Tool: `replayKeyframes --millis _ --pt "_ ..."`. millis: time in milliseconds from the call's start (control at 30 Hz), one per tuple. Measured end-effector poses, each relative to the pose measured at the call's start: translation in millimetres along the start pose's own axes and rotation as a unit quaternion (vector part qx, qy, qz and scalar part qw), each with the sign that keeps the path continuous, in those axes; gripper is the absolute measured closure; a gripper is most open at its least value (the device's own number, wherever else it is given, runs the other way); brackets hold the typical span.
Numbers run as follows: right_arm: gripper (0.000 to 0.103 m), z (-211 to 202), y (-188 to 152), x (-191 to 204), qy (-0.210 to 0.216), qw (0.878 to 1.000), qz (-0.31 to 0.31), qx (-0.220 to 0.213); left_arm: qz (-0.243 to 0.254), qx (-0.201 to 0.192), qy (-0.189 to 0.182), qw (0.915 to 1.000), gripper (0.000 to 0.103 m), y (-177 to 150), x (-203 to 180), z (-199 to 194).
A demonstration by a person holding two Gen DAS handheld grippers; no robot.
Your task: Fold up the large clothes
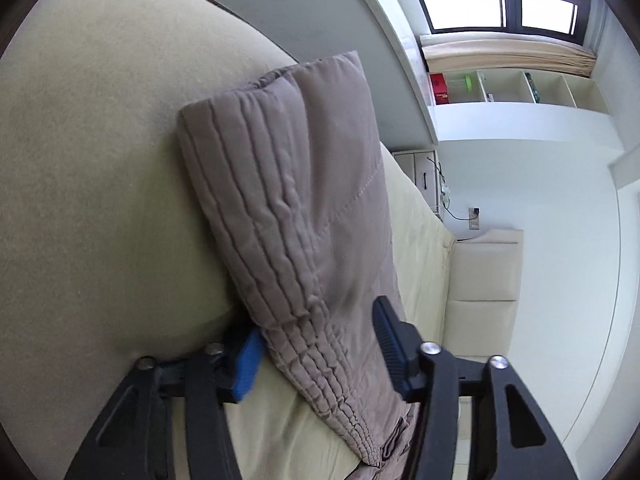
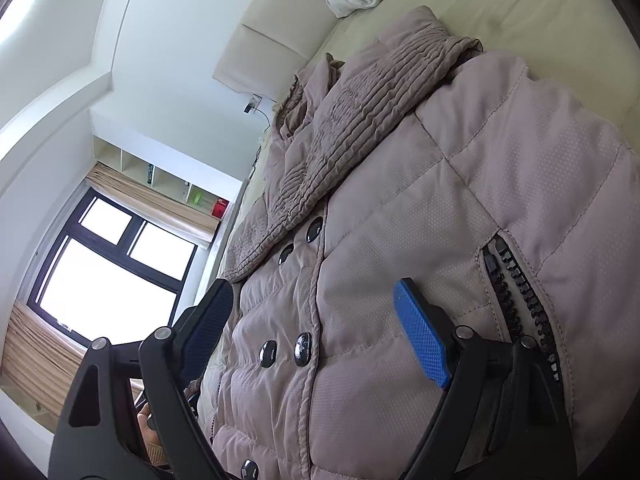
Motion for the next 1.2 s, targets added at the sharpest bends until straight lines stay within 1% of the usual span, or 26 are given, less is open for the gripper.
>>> replayKeyframes --millis 33,67,100,167,233,267,333,367,400,433,467,533,600,667,733,800,833,867,900,933,967,1000,1033,1067,1133,1200 --pt "0.020 -0.2 0.3 0.1 0.000 1.000 0.000 0.000 -0.007 0.002 0.003 1.0000 0.079 5.1 6.1 0.3" --pt "0.020 -0.9 0.4 0.1 0.001 1.000 -0.001 -0.001 -0.015 0.005 0.000 0.9999 0.083 6.4 9.3 2.0" --pt "0.020 -1.2 0.5 -0.2 0.002 1.000 -0.001 -0.001 -0.014 0.007 0.000 0.9999 0.084 6.6 9.2 2.5" --pt "0.020 -2.4 1.0 -1.3 0.006 1.000 0.000 -0.002 0.010 0.001 0.005 0.9999 0.089 2.6 -1.0 -3.8" --pt "0.020 -2.3 1.6 -2.5 0.010 1.000 0.001 -0.004 0.056 -0.009 0.009 0.9984 0.090 -4.1 -23.1 -11.3" --pt "0.020 -2.8 1.5 -3.0 0.013 1.000 0.001 -0.005 0.085 -0.012 0.009 0.9963 0.090 -6.9 -39.9 -11.9" --pt "0.020 -3.9 2.2 -4.9 0.021 1.000 0.002 -0.010 0.145 -0.007 0.007 0.9894 0.090 -25.6 -73.1 -13.6" --pt "0.020 -4.6 2.7 -6.2 0.027 1.000 0.003 -0.012 0.175 -0.002 0.003 0.9846 0.090 -37.7 -90.8 -13.5" --pt "0.020 -5.3 3.2 -8.0 0.034 0.999 0.004 -0.015 0.207 0.001 -0.001 0.9783 0.090 -52.2 -109.0 -13.5" --pt "0.020 -7.1 3.7 -9.3 0.040 0.999 0.006 -0.018 0.242 0.004 -0.002 0.9702 0.090 -69.4 -127.9 -11.9" --pt "0.020 -8.5 4.5 -10.6 0.046 0.999 0.009 -0.020 0.279 0.008 -0.004 0.9603 0.090 -89.2 -146.5 -9.4" --pt "0.020 -10.4 6.4 -13.5 0.057 0.998 0.016 -0.023 0.356 0.019 -0.010 0.9344 0.090 -136.3 -181.5 -0.9" --pt "0.020 -12.5 8.3 -15.7 0.067 0.997 0.023 -0.025 0.432 0.037 -0.012 0.9009 0.090 -195.3 -210.0 11.4" --pt "0.020 -14.5 10.1 -17.9 0.077 0.996 0.030 -0.027 0.500 0.062 -0.019 0.8634 0.090 -260.8 -229.4 24.8" --pt "0.020 -17.4 13.4 -20.6 0.087 0.995 0.043 -0.028 0.567 0.084 -0.022 0.8190 0.090 -328.5 -239.7 37.9" --pt "0.020 -23.6 17.3 -24.2 0.096 0.993 0.067 -0.033 0.622 0.105 -0.025 0.7754 0.089 -390.8 -240.5 52.0" --pt "0.020 -27.5 18.9 -26.0 0.102 0.991 0.081 -0.036 0.650 0.115 -0.023 0.7512 0.087 -421.1 -236.9 58.9" --pt "0.020 -31.1 19.8 -27.2 0.105 0.990 0.092 -0.037 0.679 0.123 -0.017 0.7237 0.082 -449.4 -230.0 66.8" --pt "0.020 -35.2 21.0 -28.1 0.105 0.989 0.096 -0.039 0.702 0.129 -0.008 0.7001 0.077 -471.6 -225.6 75.8" --pt "0.019 -39.9 22.3 -28.6 0.099 0.990 0.093 -0.044 0.718 0.138 -0.002 0.6828 0.068 -490.3 -219.5 83.4" --pt "0.019 -44.7 23.6 -30.1 0.096 0.990 0.090 -0.048 0.726 0.146 0.002 0.6721 0.056 -503.6 -211.9 87.8" --pt "0.019 -48.8 25.6 -31.3 0.097 0.990 0.090 -0.050 0.729 0.150 0.004 0.6676 0.049 -514.3 -207.9 87.4" --pt "0.019 -51.9 27.1 -32.8 0.099 0.989 0.093 -0.050 0.728 0.149 0.004 0.6687 0.039 -516.5 -204.3 86.9" --pt "0.019 -54.8 29.3 -34.5 0.098 0.989 0.096 -0.050 0.726 0.149 0.000 0.6717 0.034 -516.3 -201.7 85.4" --pt "0.018 -58.4 33.3 -35.4 0.087 0.991 0.095 -0.045 0.721 0.155 0.000 0.6755 0.033 -514.1 -193.5 77.9" --pt "0.018 -55.6 39.6 -32.0 0.080 0.992 0.094 -0.035 0.714 0.154 0.003 0.6826 0.033 -501.1 -188.0 72.4"
Point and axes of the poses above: each gripper's, at about its wrist camera, not at the fingertips, and z roughly the way its jaws point, x to its left, y to its top, the point moved 4 cm from there along z, roughly the way its jaws point, and after that the axes turned 1 degree about z, right-handed, at the moved point
